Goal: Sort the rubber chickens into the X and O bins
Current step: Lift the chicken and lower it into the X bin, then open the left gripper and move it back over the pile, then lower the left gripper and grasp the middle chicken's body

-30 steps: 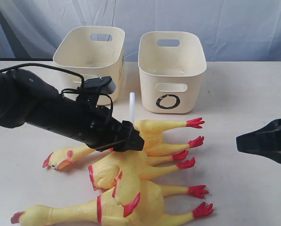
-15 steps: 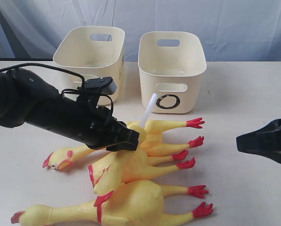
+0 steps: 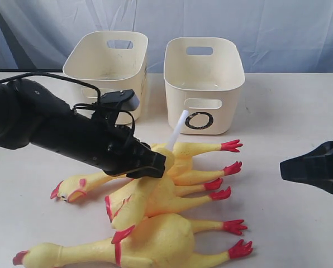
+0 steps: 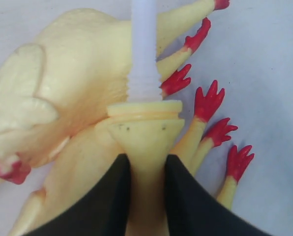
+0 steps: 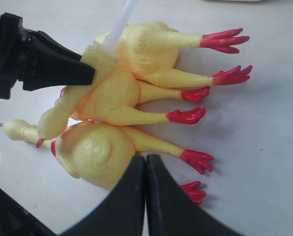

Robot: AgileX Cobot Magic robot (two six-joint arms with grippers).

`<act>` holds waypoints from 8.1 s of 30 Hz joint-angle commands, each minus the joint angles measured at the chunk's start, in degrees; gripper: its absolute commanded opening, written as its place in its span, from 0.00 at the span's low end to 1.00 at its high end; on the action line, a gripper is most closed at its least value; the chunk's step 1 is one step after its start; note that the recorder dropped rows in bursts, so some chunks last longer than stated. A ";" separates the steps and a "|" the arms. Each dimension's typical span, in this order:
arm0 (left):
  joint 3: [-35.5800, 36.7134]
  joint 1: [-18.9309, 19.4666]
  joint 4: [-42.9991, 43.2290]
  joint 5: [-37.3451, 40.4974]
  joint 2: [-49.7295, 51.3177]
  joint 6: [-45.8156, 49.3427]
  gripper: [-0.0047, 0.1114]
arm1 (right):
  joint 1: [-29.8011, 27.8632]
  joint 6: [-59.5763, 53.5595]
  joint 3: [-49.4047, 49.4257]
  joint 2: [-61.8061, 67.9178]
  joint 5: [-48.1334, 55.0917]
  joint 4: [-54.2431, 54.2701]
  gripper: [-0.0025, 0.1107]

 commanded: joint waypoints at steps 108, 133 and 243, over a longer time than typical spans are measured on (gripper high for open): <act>-34.49 14.34 38.58 -14.91 12.59 -6.04 0.52 | -0.02 -2.81 -0.39 0.05 0.86 5.00 0.02; -29.45 14.34 48.31 28.08 -0.28 -5.64 0.04 | -0.02 -3.06 -0.39 0.05 -0.28 5.00 0.02; 3.29 -2.22 18.72 -3.56 0.60 30.14 0.64 | -0.02 -3.06 -0.39 0.05 0.12 5.19 0.02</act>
